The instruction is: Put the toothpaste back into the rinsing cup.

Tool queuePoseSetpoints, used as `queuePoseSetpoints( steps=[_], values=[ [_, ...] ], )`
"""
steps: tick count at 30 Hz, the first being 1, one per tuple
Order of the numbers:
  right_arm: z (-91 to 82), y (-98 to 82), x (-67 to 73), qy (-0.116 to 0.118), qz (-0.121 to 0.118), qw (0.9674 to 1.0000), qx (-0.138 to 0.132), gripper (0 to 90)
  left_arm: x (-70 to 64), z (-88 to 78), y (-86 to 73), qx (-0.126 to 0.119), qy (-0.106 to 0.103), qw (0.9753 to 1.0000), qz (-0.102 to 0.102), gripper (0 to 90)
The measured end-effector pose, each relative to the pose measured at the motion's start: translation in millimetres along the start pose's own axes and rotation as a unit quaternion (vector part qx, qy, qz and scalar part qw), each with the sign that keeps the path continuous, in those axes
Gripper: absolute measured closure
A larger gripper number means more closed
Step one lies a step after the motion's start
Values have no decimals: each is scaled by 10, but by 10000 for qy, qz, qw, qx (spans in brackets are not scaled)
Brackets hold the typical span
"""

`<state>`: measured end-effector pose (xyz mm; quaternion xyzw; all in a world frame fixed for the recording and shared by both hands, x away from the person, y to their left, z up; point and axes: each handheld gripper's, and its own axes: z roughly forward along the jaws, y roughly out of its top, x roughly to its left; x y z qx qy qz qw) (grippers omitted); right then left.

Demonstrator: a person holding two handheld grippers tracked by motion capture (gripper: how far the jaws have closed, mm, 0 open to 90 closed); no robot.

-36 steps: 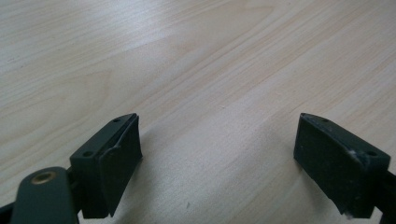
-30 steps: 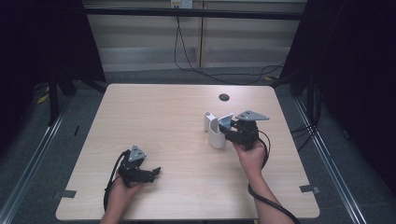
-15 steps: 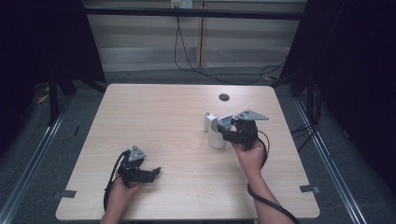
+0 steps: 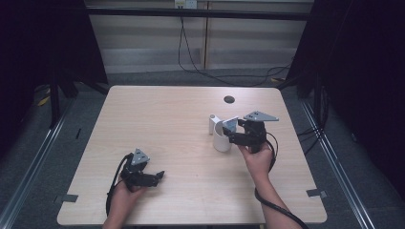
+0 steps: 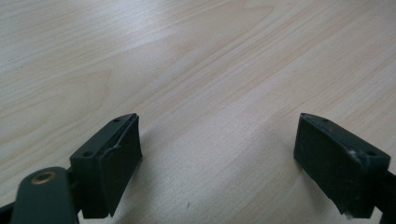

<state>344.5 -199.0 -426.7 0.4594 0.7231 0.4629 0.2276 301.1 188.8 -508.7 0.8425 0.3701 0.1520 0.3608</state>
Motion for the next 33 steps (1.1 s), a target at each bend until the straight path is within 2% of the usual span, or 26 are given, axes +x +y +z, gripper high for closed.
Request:
queuePoseSetpoints(
  steps=[9,14,16,17,33],
  values=[
    [-40,24,-22,73,-12,10000,51,170,0,1,0,-6,1,10000,3,146],
    [-73,23,-40,74,54,10000,-10,137,-4,3,0,-23,-8,10000,-29,146],
    [-75,19,-48,110,32,9999,47,137,1,1,0,-5,0,10000,3,146],
    [-76,18,-43,50,36,9999,82,138,0,1,0,-5,1,10000,1,146],
    [-166,-4,-75,105,-44,9999,127,137,-2,3,0,-19,-1,10000,-16,146]
  ],
)
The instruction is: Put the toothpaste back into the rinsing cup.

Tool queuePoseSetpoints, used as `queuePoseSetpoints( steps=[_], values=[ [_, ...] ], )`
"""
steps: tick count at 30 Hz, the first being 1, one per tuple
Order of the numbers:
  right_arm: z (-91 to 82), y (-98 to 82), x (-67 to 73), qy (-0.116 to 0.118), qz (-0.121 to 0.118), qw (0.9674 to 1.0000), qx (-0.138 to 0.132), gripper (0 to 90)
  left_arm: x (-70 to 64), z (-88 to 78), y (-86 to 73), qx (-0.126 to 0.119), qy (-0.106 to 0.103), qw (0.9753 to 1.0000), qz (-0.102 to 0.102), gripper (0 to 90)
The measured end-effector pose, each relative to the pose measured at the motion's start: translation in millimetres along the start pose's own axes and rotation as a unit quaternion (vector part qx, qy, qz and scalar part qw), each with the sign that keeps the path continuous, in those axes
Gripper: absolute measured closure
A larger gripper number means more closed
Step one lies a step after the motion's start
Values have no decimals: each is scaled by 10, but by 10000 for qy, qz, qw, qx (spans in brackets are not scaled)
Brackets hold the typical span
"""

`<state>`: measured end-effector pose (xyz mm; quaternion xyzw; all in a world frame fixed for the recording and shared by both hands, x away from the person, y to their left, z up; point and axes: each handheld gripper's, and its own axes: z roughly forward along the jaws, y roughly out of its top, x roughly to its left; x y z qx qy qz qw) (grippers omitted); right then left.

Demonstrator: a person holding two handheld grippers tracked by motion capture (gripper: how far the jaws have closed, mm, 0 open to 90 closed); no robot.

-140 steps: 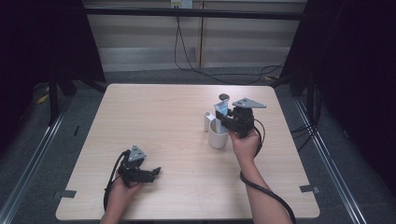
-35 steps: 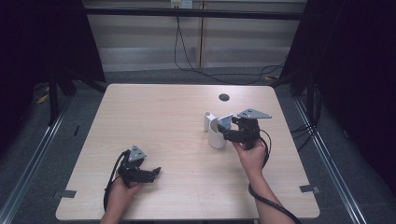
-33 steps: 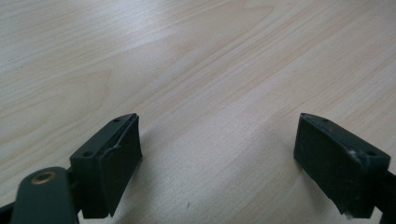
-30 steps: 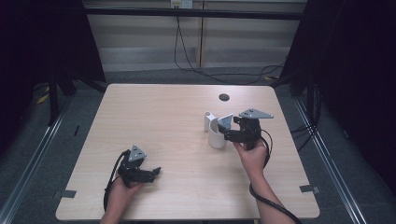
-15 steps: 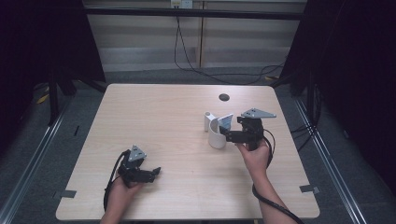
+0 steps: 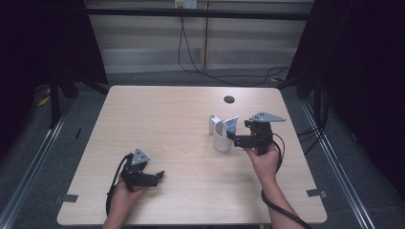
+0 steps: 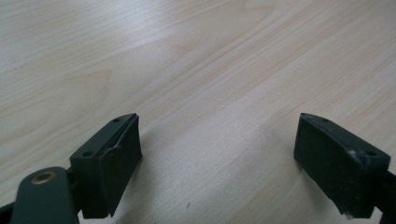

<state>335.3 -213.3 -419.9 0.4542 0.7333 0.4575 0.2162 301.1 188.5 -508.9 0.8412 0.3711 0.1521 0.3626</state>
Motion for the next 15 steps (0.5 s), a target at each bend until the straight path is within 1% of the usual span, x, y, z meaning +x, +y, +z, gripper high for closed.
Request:
queuePoseSetpoints(
  steps=[3,8,10,15],
  values=[
    [-17,-12,-11,-4,-70,10000,13,137,2,-3,0,20,-3,10000,15,146],
    [-60,-39,-35,2,-57,10000,41,137,3,-3,1,18,-4,10000,20,147],
    [-85,-47,-33,-22,-120,9999,39,137,3,-3,0,20,-3,10000,17,146],
    [-154,-92,-45,-1,-164,9998,85,137,3,-3,1,18,-2,10000,21,147]
  ],
)
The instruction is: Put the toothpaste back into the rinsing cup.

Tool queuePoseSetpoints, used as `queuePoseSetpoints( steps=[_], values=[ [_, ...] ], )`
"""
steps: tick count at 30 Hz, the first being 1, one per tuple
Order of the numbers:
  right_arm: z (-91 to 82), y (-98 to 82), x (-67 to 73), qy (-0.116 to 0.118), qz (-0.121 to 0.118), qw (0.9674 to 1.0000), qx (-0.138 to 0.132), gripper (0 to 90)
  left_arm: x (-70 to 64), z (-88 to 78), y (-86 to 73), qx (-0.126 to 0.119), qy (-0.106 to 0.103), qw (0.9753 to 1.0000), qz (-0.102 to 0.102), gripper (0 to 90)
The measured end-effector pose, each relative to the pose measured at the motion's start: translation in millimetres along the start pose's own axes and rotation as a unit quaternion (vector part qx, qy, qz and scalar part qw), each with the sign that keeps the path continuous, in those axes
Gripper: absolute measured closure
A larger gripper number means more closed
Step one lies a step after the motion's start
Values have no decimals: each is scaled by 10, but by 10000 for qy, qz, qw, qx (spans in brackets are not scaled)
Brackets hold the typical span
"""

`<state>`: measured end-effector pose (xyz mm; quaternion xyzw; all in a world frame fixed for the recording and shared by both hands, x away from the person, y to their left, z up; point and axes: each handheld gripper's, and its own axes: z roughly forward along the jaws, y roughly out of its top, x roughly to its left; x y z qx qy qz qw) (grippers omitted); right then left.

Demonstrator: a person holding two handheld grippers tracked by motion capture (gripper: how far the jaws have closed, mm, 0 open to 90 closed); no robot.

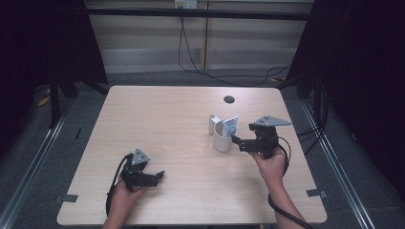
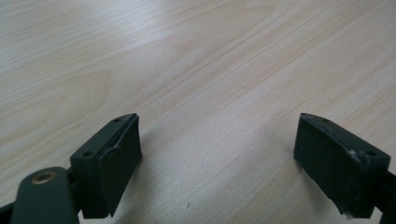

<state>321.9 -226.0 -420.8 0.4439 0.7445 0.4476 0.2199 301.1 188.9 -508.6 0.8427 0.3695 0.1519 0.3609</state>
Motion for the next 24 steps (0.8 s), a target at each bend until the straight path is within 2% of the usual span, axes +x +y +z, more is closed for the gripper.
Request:
queuePoseSetpoints(
  steps=[12,19,24],
  values=[
    [-140,-161,-19,68,-52,10000,42,139,-1,0,0,2,-1,10000,-5,147],
    [-205,-303,-36,91,-122,9996,231,141,-1,0,0,2,0,10000,-5,147],
    [-226,-425,-64,122,-48,9994,323,141,-1,0,0,1,0,10000,-5,147]
  ],
)
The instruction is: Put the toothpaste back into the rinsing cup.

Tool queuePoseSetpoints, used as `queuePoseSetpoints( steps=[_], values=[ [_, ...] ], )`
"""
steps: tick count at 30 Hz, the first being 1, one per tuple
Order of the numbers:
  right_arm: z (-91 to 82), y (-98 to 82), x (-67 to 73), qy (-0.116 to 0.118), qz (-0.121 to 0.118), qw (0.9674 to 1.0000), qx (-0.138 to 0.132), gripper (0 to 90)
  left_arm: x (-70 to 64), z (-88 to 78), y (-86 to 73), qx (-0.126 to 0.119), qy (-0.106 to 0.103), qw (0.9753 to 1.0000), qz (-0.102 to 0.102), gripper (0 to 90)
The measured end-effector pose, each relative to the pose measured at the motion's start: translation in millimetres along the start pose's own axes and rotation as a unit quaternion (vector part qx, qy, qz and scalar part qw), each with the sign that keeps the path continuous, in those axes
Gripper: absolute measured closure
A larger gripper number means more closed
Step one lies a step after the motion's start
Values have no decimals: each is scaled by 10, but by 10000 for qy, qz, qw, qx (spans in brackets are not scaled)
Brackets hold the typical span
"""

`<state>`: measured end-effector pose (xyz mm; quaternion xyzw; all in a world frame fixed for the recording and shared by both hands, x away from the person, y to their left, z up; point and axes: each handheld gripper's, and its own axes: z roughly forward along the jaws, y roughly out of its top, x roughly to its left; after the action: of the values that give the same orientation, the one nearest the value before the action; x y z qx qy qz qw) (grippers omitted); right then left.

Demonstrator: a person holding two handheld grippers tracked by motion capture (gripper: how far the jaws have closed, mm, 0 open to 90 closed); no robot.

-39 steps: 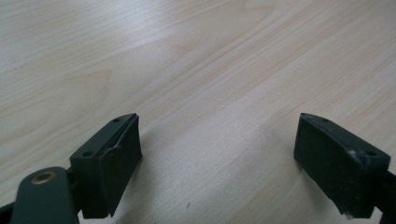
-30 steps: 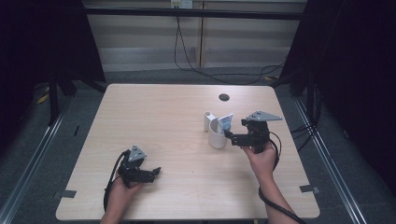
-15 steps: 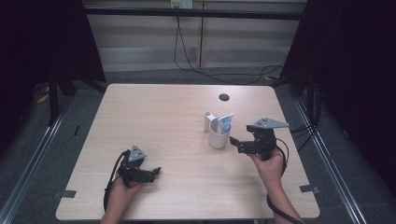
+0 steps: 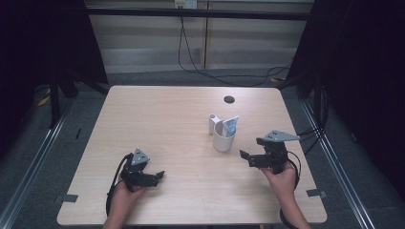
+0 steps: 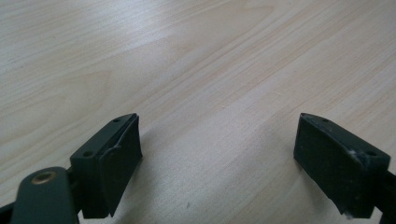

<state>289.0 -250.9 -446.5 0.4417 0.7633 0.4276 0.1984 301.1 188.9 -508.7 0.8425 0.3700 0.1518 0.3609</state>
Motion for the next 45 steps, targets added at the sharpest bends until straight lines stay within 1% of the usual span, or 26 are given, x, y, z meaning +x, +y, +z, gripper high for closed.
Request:
queuePoseSetpoints(
  steps=[5,6,13,22,23,25,32,35,38,45],
  values=[
    [-23,-119,-23,-30,-6,10000,75,141,1,1,0,-3,-2,10000,4,147],
    [-27,-137,-30,-39,26,9999,95,141,1,1,0,-3,0,10000,4,147],
    [-61,-232,-73,-28,65,9999,119,140,0,0,0,0,-1,10000,0,147],
    [-66,-393,-97,-33,85,9996,278,141,1,0,0,-2,-1,10000,4,147],
    [-62,-409,-99,-40,93,9994,330,141,1,0,0,-3,0,10000,3,147],
    [-59,-441,-103,-35,114,9994,337,141,1,0,0,-4,2,10000,4,147],
    [-52,-524,-119,-22,128,9990,433,146,0,1,0,-4,4,10000,-2,147],
    [-53,-567,-136,-50,148,9986,511,145,0,0,0,-3,4,10000,0,147],
    [-58,-611,-151,-62,184,9984,530,145,1,0,0,-1,-1,10000,5,147],
    [-53,-683,-159,-129,178,9977,643,143,0,-1,0,0,3,10000,0,147]
  ],
)
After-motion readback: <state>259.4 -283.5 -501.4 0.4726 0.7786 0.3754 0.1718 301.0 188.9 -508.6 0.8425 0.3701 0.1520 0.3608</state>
